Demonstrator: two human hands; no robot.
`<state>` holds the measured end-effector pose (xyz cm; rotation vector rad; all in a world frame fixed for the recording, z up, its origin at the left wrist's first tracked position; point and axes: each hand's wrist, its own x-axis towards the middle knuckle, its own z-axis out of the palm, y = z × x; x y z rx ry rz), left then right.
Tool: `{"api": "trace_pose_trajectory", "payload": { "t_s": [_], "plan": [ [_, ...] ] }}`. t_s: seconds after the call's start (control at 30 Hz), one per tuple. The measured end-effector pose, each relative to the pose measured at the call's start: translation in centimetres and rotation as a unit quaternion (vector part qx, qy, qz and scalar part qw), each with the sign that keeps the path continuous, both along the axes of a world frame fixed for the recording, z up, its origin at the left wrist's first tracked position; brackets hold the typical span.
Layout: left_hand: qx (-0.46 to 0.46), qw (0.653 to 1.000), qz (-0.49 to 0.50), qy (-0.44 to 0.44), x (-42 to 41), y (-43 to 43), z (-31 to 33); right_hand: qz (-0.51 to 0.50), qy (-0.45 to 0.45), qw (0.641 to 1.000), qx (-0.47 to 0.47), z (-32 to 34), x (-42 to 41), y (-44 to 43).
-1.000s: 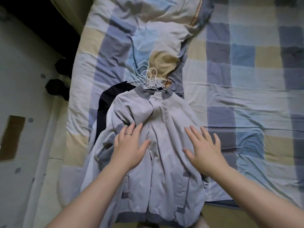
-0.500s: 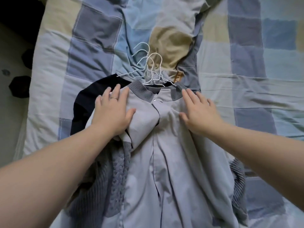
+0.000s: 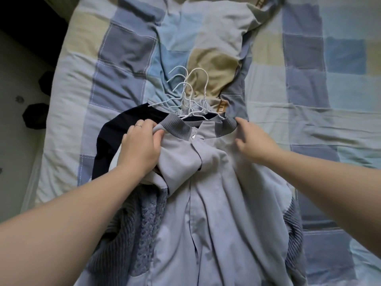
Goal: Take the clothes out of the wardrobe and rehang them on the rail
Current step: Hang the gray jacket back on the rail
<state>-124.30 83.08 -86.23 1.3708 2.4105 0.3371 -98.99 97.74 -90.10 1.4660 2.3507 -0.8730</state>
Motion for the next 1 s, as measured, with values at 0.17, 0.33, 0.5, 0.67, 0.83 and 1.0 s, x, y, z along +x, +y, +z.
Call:
{"api": "trace_pose_trajectory", "payload": {
  "t_s": [0.17, 0.33, 0.5, 0.67, 0.83, 1.0],
  "plan": [
    [0.028, 0.999, 0.0, -0.032, 0.5, -3.9, 2.4, -0.003, 0.047, 0.999, -0.016, 2.4, 2.6, -0.2],
    [-0.009, 0.997, 0.042, -0.062, 2.6, -7.5, 7.1, 0.053, 0.088, 0.994, -0.029, 8.4, 5.5, -2.3],
    [-0.024, 0.986, 0.128, -0.105, 7.6, -12.9, 14.5, 0.062, 0.128, 0.989, -0.051, 16.5, 9.5, -6.3],
    [-0.059, 0.963, 0.195, -0.178, 13.3, -19.3, 21.4, 0.09, 0.125, 0.985, -0.077, 24.3, 14.7, -10.7],
    [-0.033, 0.939, 0.268, -0.215, 19.1, -24.8, 29.2, 0.108, 0.159, 0.979, -0.071, 31.0, 18.1, -14.0],
    [0.036, 0.902, 0.361, -0.235, 24.9, -31.4, 35.3, 0.162, 0.185, 0.967, -0.068, 36.8, 19.9, -18.2]
  ]
}}
